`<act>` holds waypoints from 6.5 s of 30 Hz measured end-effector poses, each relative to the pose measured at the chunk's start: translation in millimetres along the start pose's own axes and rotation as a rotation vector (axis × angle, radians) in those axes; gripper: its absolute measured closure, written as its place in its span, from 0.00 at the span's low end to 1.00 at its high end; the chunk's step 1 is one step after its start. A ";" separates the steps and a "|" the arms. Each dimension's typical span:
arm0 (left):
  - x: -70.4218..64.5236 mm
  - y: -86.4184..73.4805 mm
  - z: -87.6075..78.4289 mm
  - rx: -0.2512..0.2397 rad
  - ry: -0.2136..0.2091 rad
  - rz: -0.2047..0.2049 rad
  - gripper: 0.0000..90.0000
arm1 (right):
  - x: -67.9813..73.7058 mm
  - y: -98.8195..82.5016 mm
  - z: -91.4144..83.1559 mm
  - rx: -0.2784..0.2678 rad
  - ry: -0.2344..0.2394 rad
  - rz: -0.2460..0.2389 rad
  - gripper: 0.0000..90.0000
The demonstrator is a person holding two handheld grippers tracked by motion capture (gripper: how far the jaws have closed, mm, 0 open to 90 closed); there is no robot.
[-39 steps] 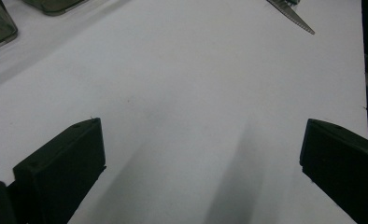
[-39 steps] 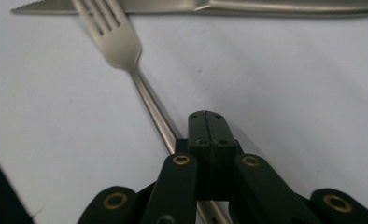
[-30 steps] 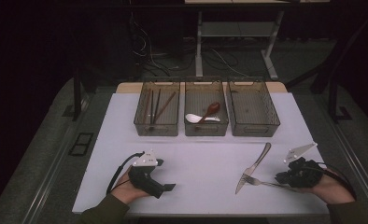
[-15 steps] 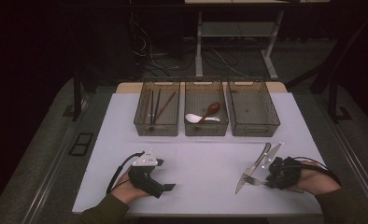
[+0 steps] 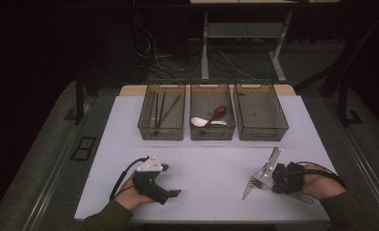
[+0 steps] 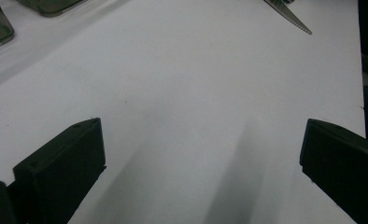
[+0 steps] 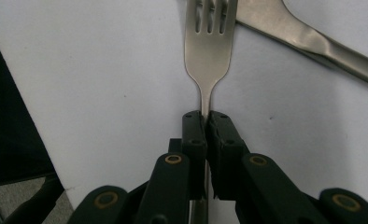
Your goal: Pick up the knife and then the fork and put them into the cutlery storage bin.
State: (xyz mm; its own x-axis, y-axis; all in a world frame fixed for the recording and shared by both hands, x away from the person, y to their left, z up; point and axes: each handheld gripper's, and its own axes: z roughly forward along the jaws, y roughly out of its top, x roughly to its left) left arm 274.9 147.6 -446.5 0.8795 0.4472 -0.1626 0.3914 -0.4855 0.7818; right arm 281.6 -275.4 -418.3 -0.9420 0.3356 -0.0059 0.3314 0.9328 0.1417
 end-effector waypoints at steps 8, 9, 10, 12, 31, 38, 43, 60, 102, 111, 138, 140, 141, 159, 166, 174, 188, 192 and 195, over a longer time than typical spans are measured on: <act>0.8 0.2 -0.3 -0.005 0.000 0.002 0.00 | -7.7 -9.1 -7.0 -0.118 -0.012 0.057 0.94; 0.8 0.2 -0.4 -0.005 0.001 0.003 0.00 | -9.4 -10.4 -8.5 -0.138 -0.008 0.066 0.94; 0.6 0.2 -0.4 -0.008 0.002 0.001 0.00 | -10.2 -11.5 -9.6 -0.157 -0.004 0.072 0.94; 0.5 0.2 -0.6 -0.012 0.002 0.000 0.00 | -12.4 -13.7 -11.8 -0.194 -0.006 0.099 0.94; 1.6 0.2 -2.2 -0.039 0.014 -0.002 0.00 | -28.6 -22.5 -18.8 -0.398 -0.080 0.336 0.94; 3.4 -0.1 -3.1 -0.044 0.012 -0.013 0.00 | -36.4 -24.3 -23.0 -0.483 -0.108 0.399 0.95; 4.1 -0.5 -2.9 -0.041 0.013 -0.012 0.00 | -41.4 -24.1 -27.4 -0.550 -0.133 0.434 0.95; 4.3 -1.7 -5.2 -0.032 0.014 -0.010 0.00 | -67.0 -25.1 -44.2 -0.742 -0.158 0.542 0.95; 4.8 -2.3 -5.5 -0.030 0.003 -0.007 0.00 | -184.6 15.2 -83.5 -0.817 -0.350 0.686 0.95; 4.3 -2.4 -5.3 -0.029 0.001 -0.007 0.00 | -186.7 20.5 -56.4 -0.675 -0.315 0.672 0.95; 3.7 -2.8 -3.5 -0.014 -0.006 -0.009 0.00 | -183.9 21.9 -39.2 -0.585 -0.243 0.668 0.66; 3.7 -2.8 -3.5 -0.015 -0.006 -0.009 0.00 | -179.2 20.5 -44.6 -0.609 -0.242 0.658 0.65; 3.7 -2.8 -3.5 -0.015 -0.005 -0.010 0.00 | -176.3 19.3 -47.8 -0.627 -0.237 0.661 0.65; 3.3 -2.7 -3.0 -0.012 -0.003 -0.010 0.00 | -107.8 -2.0 -51.2 -0.656 -0.160 0.548 0.97; 3.1 -2.6 -3.2 -0.014 -0.001 -0.010 0.00 | -91.9 -3.3 -36.5 -0.617 -0.144 0.505 0.99; 2.9 -2.5 -3.9 -0.016 0.000 -0.009 0.00 | -90.4 -5.9 -6.4 -0.467 -0.174 0.498 0.99; 3.2 -2.7 -3.4 -0.012 0.000 -0.007 0.00 | -101.0 -12.0 13.8 -0.396 -0.184 0.534 0.99; 3.1 -2.6 -3.4 -0.008 -0.001 -0.003 0.00 | -100.9 -11.5 14.4 -0.390 -0.184 0.529 1.00; 3.0 -2.7 -3.5 -0.013 0.000 -0.008 0.00 | -100.6 -11.3 15.2 -0.374 -0.181 0.529 0.99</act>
State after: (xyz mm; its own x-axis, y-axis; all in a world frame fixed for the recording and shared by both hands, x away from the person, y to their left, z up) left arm 275.5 152.9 -447.0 0.8765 0.4509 -0.1689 0.3947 -0.4719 0.7884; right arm 373.3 -317.7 -434.4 -0.6232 0.7821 -0.0030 0.6743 0.5393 0.5044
